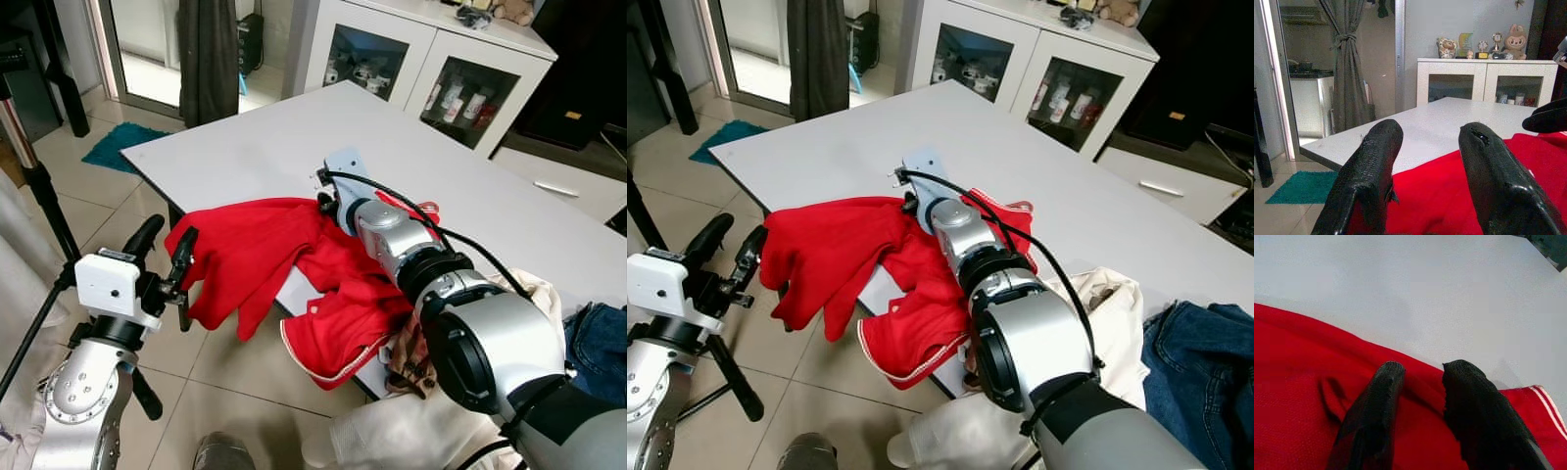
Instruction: Hang hanger
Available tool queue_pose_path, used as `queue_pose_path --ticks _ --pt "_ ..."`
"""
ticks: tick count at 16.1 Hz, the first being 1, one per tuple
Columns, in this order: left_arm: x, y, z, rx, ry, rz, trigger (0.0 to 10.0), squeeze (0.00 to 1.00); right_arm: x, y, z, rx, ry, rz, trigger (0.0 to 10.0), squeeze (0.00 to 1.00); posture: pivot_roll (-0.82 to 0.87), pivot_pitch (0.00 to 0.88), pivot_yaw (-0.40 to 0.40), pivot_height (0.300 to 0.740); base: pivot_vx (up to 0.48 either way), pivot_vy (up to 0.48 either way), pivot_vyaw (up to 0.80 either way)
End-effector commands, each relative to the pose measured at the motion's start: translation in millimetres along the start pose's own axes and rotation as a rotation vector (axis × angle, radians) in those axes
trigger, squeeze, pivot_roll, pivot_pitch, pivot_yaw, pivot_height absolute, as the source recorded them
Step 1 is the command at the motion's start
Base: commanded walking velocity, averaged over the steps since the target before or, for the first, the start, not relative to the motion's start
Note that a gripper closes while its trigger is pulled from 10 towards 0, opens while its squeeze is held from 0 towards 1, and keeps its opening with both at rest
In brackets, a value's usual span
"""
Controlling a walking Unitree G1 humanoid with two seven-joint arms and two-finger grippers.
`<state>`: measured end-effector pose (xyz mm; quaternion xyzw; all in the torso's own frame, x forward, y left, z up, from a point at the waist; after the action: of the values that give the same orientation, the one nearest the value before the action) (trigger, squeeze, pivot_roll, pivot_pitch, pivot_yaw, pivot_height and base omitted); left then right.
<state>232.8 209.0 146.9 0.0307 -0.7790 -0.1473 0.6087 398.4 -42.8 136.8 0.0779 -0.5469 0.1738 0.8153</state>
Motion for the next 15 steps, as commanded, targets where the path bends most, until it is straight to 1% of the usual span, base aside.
queue_pose_path --ticks 1,2,3,4,5,6,7,9,11,12,13,14,15 --pt "5.6 -4.5 -2.0 -0.02 -0.022 -0.005 10.0 0.0 -4.0 -7.7 0.8 -0.023 0.018 -0.021 10.0 0.0 0.4 0.024 -0.176 0.74 0.0 0.0 0.0" --pt "5.6 -4.5 -2.0 -0.02 -0.022 -0.005 10.0 0.0 -4.0 -7.7 0.8 -0.023 0.018 -0.021 10.0 0.0 0.4 0.024 -0.176 0.74 0.0 0.0 0.0" --pt "5.6 -5.1 -1.6 -0.02 -0.021 -0.005 10.0 0.0 -4.3 -11.6 1.1 -0.056 0.018 -0.035 10.0 0.0 0.4 0.024 -0.176 0.74 0.0 0.0 0.0" --pt "3.5 -12.0 -4.4 -0.057 -0.018 0.0 10.0 0.0 28.8 15.9 5.6 0.324 -0.162 0.016 10.0 0.0 0.36 0.03 -0.161 0.74 0.0 0.0 0.0" --pt "3.0 -14.1 -5.4 -0.068 -0.018 0.001 10.0 0.0 37.0 25.0 9.5 0.447 -0.211 0.053 10.0 0.0 0.37 0.029 -0.164 0.74 0.0 0.0 0.0" --pt "2.6 -15.3 -6.2 -0.075 -0.017 0.001 10.0 0.0 39.9 32.6 13.0 0.545 -0.238 0.093 10.0 0.0 0.36 0.03 -0.163 0.74 0.0 0.0 0.0" --pt "2.5 -15.4 -6.2 -0.076 -0.016 0.001 10.0 0.0 39.3 33.8 13.5 0.561 -0.238 0.097 10.0 0.0 0.36 0.03 -0.163 0.74 0.0 0.0 0.0" --pt "2.2 -16.1 -6.9 -0.084 -0.015 -0.001 10.0 0.0 35.1 38.4 15.6 0.634 -0.227 0.126 10.0 0.0 0.36 0.03 -0.159 0.74 0.0 0.0 0.0" --pt "3.3 -16.8 -7.2 -0.091 -0.018 -0.003 10.0 0.0 25.3 44.3 19.7 0.762 -0.182 0.182 10.0 0.0 0.36 0.031 -0.158 0.74 0.0 0.0 0.0" --pt "4.9 -18.4 -5.1 -0.122 -0.012 -0.006 10.0 0.0 10.2 48.1 23.0 0.859 -0.102 0.284 10.0 0.0 0.36 0.031 -0.158 0.74 0.0 0.0 0.0" --pt "5.0 -18.8 -4.1 -0.133 -0.008 -0.007 10.0 0.0 7.0 48.3 23.4 0.871 -0.084 0.303 10.0 0.0 0.36 0.031 -0.158 0.74 0.0 0.0 0.0" --pt "4.1 -18.5 0.4 -0.159 0.009 -0.011 10.0 0.0 -1.0 49.8 25.7 0.926 -0.04 0.338 10.0 0.0 0.36 0.031 -0.161 0.74 0.0 0.0 0.0" --pt "3.4 -14.3 6.2 -0.17 0.028 -0.023 10.0 0.0 -10.6 52.4 28.8 0.994 0.013 0.376 10.0 0.0 0.36 0.03 -0.163 0.74 0.0 0.0 0.0"
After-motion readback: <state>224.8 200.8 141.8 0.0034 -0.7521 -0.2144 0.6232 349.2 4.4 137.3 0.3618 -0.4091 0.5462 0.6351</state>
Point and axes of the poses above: a point about 5 cm out from each wrist's last joint towards the gripper, its own z axis pointing back from the gripper into the wrist, its own x axis along the axis of the wrist's last joint, y = z × x, the point moved 1 cm from there along -z, pointing out of the wrist towards the gripper, and after that the axes turned 5 degrees about -z, right-handed, at the moved point
